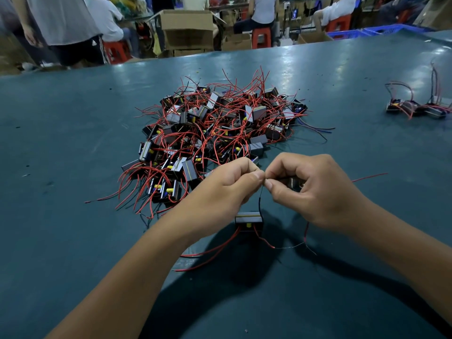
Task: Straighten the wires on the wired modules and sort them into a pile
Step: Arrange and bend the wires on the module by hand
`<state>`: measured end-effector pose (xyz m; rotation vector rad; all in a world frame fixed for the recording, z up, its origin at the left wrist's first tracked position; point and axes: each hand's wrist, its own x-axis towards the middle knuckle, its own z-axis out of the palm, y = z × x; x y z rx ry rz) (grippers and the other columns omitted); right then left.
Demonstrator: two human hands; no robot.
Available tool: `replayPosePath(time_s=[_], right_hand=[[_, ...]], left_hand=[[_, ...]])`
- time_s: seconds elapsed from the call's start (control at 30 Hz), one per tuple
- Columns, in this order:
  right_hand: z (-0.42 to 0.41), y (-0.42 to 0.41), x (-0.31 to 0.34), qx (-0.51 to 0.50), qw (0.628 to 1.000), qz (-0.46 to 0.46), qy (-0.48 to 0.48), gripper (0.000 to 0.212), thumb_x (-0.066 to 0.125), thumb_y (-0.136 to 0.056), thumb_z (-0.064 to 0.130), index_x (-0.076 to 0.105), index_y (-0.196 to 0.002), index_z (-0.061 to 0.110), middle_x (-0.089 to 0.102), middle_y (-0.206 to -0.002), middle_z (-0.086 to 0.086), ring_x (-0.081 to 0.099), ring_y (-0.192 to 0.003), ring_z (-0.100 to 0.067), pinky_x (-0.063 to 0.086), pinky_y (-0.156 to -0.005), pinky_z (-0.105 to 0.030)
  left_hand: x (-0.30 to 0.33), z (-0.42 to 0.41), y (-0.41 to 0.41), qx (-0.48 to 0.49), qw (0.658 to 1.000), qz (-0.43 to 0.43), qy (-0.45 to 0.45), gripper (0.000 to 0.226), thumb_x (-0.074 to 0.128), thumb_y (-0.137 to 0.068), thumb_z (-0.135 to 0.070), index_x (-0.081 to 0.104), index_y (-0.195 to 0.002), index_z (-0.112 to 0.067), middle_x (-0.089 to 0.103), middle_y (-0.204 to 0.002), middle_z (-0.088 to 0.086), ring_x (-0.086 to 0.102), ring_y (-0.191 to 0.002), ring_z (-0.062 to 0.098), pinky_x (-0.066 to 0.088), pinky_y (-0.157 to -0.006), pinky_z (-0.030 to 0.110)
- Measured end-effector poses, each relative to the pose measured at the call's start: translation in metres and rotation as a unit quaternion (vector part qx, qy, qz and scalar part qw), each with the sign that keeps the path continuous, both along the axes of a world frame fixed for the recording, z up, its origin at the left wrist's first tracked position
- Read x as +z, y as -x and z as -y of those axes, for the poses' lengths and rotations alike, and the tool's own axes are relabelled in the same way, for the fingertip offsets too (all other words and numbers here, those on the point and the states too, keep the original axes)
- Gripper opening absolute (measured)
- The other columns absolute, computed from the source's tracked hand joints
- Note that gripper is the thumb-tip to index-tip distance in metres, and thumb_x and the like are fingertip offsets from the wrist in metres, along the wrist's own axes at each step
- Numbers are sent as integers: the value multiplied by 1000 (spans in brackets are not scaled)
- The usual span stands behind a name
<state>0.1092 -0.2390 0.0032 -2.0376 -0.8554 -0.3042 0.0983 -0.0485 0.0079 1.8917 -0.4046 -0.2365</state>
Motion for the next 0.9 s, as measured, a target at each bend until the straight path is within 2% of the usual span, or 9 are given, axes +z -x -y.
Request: replayPosePath(time_s=[0.13, 0.23, 0.33, 0.47, 0.57, 0.7, 0.77, 0.83, 0.9], right_hand=[[0, 0, 0, -1, 1000, 4, 0, 6, 66, -85, 10, 66, -79, 11, 58, -63, 14, 51, -58, 1, 35, -59, -5], [-1, 0, 0, -10, 1000, 16, 5, 5, 66, -85, 10, 66, -80, 11, 60, -65, 11, 52, -59, -2, 36, -60, -6], [-2, 2, 2, -27, 999, 36, 16, 6, 65, -85, 13, 65, -79, 14, 62, -65, 7, 56, -61, -11, 42, -59, -15], [-4, 5, 2, -58, 992, 83, 75, 15, 57, -86, 29, 65, -80, 19, 63, -66, 7, 56, -65, -20, 46, -62, -37], [-4, 5, 1, -59, 989, 101, 91, 18, 54, -85, 31, 65, -80, 18, 61, -65, 8, 54, -64, -22, 46, -62, -39], [-2, -1, -2, -46, 996, 66, 42, 6, 64, -83, 16, 63, -78, 16, 59, -64, 8, 53, -62, -13, 41, -64, -18], [0, -2, -1, -38, 998, 51, 24, 7, 64, -84, 14, 63, -77, 14, 58, -64, 6, 52, -60, -9, 37, -62, -11], [1, -3, -1, -32, 999, 34, 5, 8, 64, -85, 13, 62, -77, 15, 58, -68, 6, 50, -58, -4, 35, -59, -8], [2, -3, 0, -23, 1000, 11, -12, 10, 64, -85, 13, 61, -77, 18, 59, -69, 9, 48, -56, -1, 34, -58, -7]], left_hand=[[2, -1, 0, -6, 1000, 28, -8, 23, 48, -97, -35, 58, -81, -22, 42, -71, 2, 34, -64, 16, 29, -54, 24], [3, -1, 1, 1, 1000, 13, 10, 27, 50, -103, -26, 58, -78, -18, 43, -67, -4, 34, -56, 8, 30, -51, 16], [5, 0, 3, 15, 996, -60, 64, 27, 49, -103, -18, 57, -78, -12, 45, -63, -6, 32, -51, 7, 26, -46, 17], [9, 2, 6, 10, 973, -184, 138, 29, 46, -100, -14, 53, -71, -14, 43, -59, -5, 26, -47, 8, 16, -43, 20], [8, 4, 5, 24, 970, -197, 138, 29, 46, -97, -14, 54, -69, -15, 43, -57, -4, 26, -45, 8, 16, -41, 19], [4, 2, -1, 71, 992, -66, 86, 25, 52, -98, -15, 60, -75, -16, 51, -60, -3, 35, -49, 10, 28, -43, 17], [2, -4, -4, 75, 995, 50, 49, 17, 57, -96, -11, 63, -83, -18, 57, -66, -11, 41, -53, 7, 33, -48, 16], [4, -10, -5, 64, 974, 212, -44, 9, 64, -93, -11, 66, -95, -20, 59, -77, -17, 47, -61, 2, 37, -57, 12], [6, -14, -7, 45, 925, 354, -129, 10, 72, -90, -13, 70, -100, -16, 60, -93, -13, 53, -76, 3, 39, -68, 12]])
